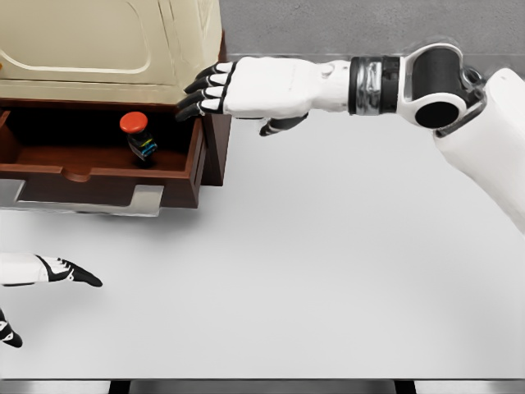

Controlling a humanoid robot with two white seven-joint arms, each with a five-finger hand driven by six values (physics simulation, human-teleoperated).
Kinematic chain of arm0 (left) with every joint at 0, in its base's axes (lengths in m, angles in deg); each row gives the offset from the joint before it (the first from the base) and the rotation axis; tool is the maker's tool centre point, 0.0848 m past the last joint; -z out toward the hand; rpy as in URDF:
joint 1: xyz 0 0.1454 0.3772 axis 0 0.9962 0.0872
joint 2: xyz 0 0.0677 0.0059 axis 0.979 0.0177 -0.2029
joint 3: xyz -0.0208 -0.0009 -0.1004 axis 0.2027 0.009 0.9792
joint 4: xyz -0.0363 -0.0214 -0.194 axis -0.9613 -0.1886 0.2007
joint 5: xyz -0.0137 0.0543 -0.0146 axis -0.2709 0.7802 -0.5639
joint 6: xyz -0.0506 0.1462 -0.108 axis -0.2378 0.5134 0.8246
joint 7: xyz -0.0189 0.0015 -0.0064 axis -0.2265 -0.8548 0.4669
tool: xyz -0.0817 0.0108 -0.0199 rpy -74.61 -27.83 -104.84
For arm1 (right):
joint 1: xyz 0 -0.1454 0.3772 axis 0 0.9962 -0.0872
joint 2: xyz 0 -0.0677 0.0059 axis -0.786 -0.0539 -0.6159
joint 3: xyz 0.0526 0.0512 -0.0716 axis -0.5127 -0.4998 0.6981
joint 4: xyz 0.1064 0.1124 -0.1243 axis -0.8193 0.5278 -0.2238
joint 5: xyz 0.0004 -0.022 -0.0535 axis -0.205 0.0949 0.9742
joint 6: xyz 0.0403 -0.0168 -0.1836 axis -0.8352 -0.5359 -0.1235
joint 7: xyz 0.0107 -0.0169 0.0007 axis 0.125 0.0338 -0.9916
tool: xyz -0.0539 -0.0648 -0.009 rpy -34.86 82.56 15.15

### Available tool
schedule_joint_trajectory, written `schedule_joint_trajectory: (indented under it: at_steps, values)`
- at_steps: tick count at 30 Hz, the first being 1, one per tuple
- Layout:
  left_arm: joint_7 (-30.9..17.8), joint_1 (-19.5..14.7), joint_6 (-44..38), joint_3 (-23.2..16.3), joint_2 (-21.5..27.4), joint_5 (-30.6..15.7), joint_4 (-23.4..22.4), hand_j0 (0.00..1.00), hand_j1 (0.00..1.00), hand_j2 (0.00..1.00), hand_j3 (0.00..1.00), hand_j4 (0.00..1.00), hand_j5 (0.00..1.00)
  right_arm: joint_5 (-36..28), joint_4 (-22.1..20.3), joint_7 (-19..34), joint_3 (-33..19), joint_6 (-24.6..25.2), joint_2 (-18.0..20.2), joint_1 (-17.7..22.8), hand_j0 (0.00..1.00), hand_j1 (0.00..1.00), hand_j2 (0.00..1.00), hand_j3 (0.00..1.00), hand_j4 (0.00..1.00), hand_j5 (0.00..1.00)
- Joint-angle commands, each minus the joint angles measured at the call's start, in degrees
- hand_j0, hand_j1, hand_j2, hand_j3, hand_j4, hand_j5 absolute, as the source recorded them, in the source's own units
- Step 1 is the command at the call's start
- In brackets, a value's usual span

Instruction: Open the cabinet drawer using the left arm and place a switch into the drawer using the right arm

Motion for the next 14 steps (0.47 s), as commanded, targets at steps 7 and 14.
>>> schedule_joint_trajectory:
  at_steps: [7, 14]
  values:
    - [-0.01, -0.06, -0.13, 0.01, -0.30, -0.34, 0.01, 1.00, 1.00, 1.00, 1.00, 1.00, 1.00, 0.19, -2.66, -0.05, -27.48, 0.24, 17.22, 22.42, 1.00, 1.00, 1.00, 1.00, 1.00, 1.00]
    - [-0.01, 0.30, -0.13, 0.27, -4.70, 0.45, 0.01, 1.00, 1.00, 1.00, 1.00, 1.00, 1.00, 0.19, 4.72, -0.05, -25.20, 0.24, 16.96, 23.21, 1.00, 1.00, 1.00, 1.00, 1.00, 1.00]
